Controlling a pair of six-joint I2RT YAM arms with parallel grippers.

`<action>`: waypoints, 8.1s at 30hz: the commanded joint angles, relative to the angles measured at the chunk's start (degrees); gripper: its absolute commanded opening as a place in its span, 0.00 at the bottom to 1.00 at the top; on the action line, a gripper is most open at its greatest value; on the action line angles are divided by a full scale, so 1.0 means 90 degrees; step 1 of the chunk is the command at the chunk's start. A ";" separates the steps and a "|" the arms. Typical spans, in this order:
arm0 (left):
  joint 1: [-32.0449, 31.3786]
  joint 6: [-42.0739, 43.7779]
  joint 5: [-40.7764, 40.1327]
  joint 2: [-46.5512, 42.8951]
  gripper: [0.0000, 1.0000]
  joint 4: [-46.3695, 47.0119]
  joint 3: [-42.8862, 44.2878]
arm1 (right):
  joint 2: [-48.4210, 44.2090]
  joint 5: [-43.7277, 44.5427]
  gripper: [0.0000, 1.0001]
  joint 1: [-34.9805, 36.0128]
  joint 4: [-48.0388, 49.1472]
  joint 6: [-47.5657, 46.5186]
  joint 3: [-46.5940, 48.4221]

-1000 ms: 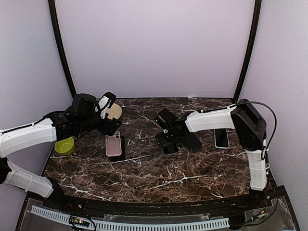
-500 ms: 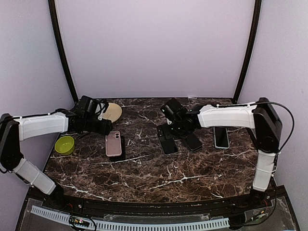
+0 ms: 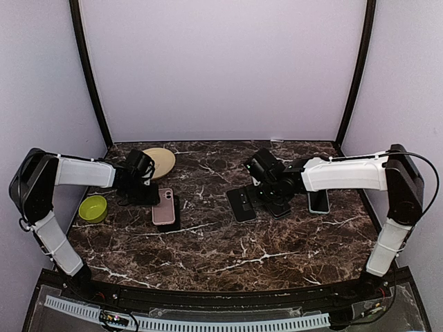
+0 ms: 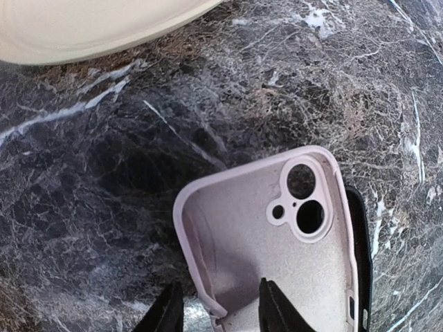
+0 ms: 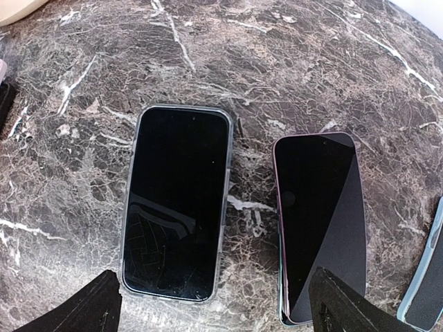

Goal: Put the phone into the phone case
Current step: Pick up the phone case, then pass from the left arm to the right, then place the phone case at the corner of the board, then pick up the phone, then install the phone into the phone case.

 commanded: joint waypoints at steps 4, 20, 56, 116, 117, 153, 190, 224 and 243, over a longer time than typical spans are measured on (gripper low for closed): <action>0.0032 -0.0256 -0.0112 -0.0010 0.23 -0.0257 0.0056 | -0.0327 0.0195 0.95 0.0048 0.0167 -0.0157 -0.0072; -0.0885 -0.0497 -0.1390 -0.2483 0.00 0.0375 -0.0748 | -0.0954 -0.0173 0.95 0.0259 0.0555 -0.0676 -0.0043; -0.4118 0.0300 -0.3524 -0.4397 0.00 0.3619 -0.2289 | -0.0110 -0.3602 0.00 0.0952 0.4541 -0.0138 0.0473; -0.2411 0.2271 -0.1638 -0.2602 0.99 0.1797 -0.0024 | 0.1296 -0.1404 0.99 -0.1951 -0.1081 -0.2092 0.1609; -0.2417 0.2282 -0.1624 -0.2600 0.99 0.1801 -0.0028 | 0.1402 -0.1430 0.98 -0.1955 -0.1103 -0.2122 0.1666; -0.2399 0.2296 -0.1410 -0.2377 0.99 0.1786 -0.0033 | 0.1633 -0.1621 0.79 -0.1945 -0.1254 -0.2035 0.1649; -0.2388 0.2471 -0.1351 -0.2350 0.98 0.1790 -0.0043 | 0.0276 -0.1063 0.31 -0.1825 -0.0809 -0.1415 0.0858; -0.2387 0.2367 -0.1226 -0.2136 0.98 0.1741 -0.0052 | -0.1590 0.0988 0.00 0.2587 -0.0543 0.3904 -0.2162; -0.2386 0.2368 -0.1270 -0.2153 0.98 0.1746 -0.0053 | -0.1116 0.1434 0.00 0.2777 -0.0340 0.3690 -0.2489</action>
